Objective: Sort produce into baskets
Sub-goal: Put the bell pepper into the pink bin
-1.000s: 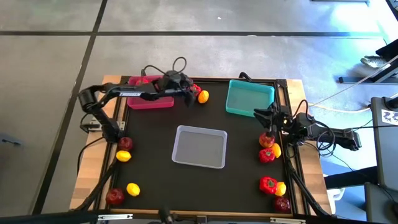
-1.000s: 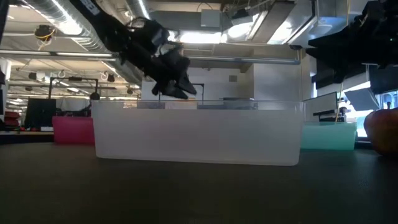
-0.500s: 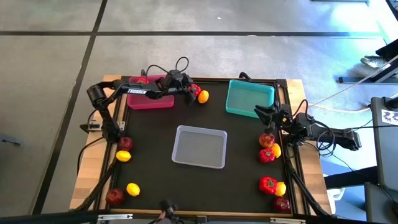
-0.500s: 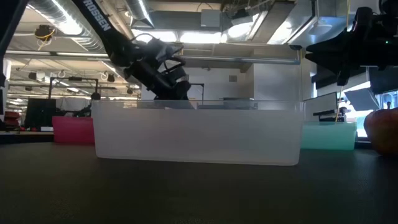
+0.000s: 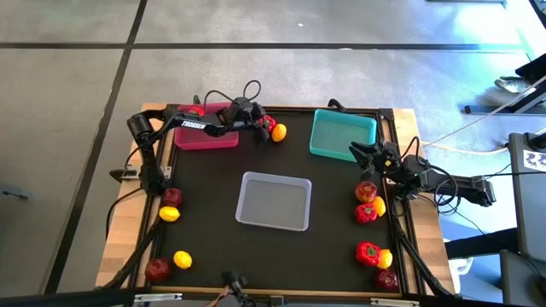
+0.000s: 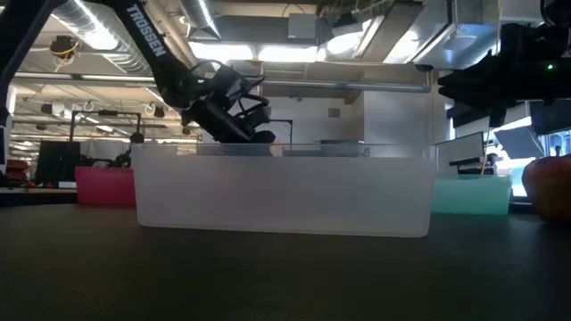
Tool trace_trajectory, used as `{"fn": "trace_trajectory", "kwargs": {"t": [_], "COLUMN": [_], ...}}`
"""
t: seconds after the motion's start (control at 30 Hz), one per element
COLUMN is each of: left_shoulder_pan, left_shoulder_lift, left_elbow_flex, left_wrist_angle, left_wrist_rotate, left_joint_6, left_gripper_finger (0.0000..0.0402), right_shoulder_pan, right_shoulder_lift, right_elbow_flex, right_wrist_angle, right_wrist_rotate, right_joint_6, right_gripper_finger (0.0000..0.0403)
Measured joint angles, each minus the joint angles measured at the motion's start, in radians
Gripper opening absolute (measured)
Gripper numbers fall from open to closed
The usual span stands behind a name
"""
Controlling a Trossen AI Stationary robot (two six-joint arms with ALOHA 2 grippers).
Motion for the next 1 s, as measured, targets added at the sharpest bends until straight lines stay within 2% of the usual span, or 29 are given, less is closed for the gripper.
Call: {"fn": "trace_trajectory", "kwargs": {"t": [0.17, 0.6, 1.0], "left_shoulder_pan": [0.0, 0.0, -0.001], "left_shoulder_lift": [0.024, 0.023, 0.022], "left_elbow_flex": [0.0, 0.0, 0.0], "left_wrist_angle": [0.029, 0.019, 0.021], "left_wrist_rotate": [-0.001, -0.001, -0.002], "left_joint_6": [0.018, 0.032, 0.078], "left_gripper_finger": [0.0224, 0.0096, 0.0013], "right_shoulder_pan": [0.0, 0.0, 0.0], "right_shoulder_lift": [0.0, 0.0, 0.0], "right_elbow_flex": [0.0, 0.0, 0.0], "right_wrist_angle": [0.0, -0.001, -0.001], "right_wrist_rotate": [0.002, 0.002, 0.002], "right_joint_6": [-0.017, -0.017, -0.017], "right_gripper_finger": [0.0115, 0.0115, 0.0115]}}
